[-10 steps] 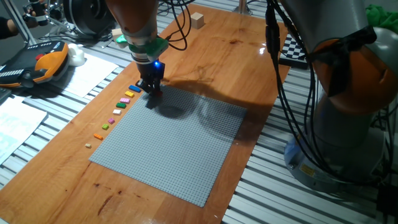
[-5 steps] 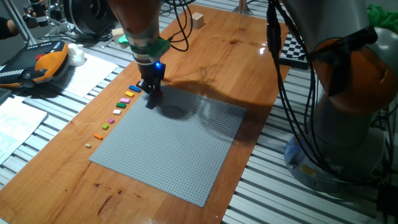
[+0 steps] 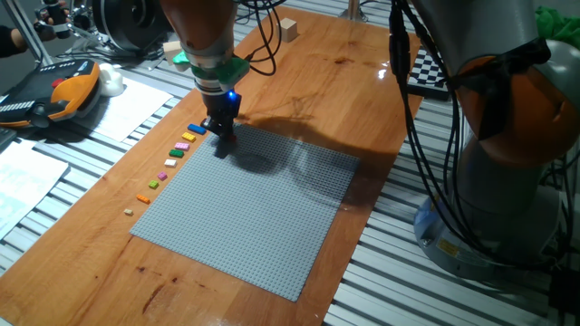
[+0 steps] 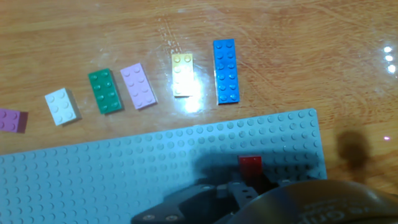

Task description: Stack small Lego blocks randomly, one at a time

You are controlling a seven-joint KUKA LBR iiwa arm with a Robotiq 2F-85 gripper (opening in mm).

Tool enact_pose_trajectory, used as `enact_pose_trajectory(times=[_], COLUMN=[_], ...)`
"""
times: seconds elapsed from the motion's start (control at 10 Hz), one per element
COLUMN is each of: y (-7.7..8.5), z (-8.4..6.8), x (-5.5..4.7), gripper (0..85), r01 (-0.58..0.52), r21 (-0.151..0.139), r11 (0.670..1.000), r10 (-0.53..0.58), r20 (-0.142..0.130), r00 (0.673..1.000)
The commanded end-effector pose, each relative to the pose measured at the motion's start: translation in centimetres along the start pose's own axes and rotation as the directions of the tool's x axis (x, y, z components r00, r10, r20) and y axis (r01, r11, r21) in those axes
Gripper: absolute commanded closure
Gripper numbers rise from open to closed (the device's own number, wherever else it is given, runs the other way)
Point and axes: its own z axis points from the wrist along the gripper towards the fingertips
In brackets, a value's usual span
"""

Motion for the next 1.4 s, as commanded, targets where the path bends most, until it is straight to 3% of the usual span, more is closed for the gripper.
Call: enact_pose_trajectory(times=[0.0, 0.1, 0.2, 0.3, 0.7, 1.0, 1.3], y=[0.04, 0.08, 0.1, 0.13, 0.28, 0.34, 0.35], z=[-0.14, -0.31, -0.37, -0.41, -0.57, -0.56, -0.55], x=[-0.01, -0.02, -0.02, -0.02, 0.1, 0.18, 0.24], gripper=[85.0, 51.0, 51.0, 34.0, 34.0, 85.0, 85.0], r01=[-0.007, -0.019, -0.023, -0.026, -0.031, 0.008, 0.008], r21=[0.008, 0.02, 0.02, 0.022, 0.016, -0.003, 0.005], r11=[1.0, 1.0, 1.0, 0.999, 0.999, 1.0, 1.0], r10=[0.007, 0.019, 0.023, 0.026, 0.031, -0.008, -0.008], r20=[-0.002, 0.002, 0.01, 0.007, 0.01, -0.003, -0.001], r00=[1.0, 1.0, 1.0, 1.0, 0.999, 1.0, 1.0])
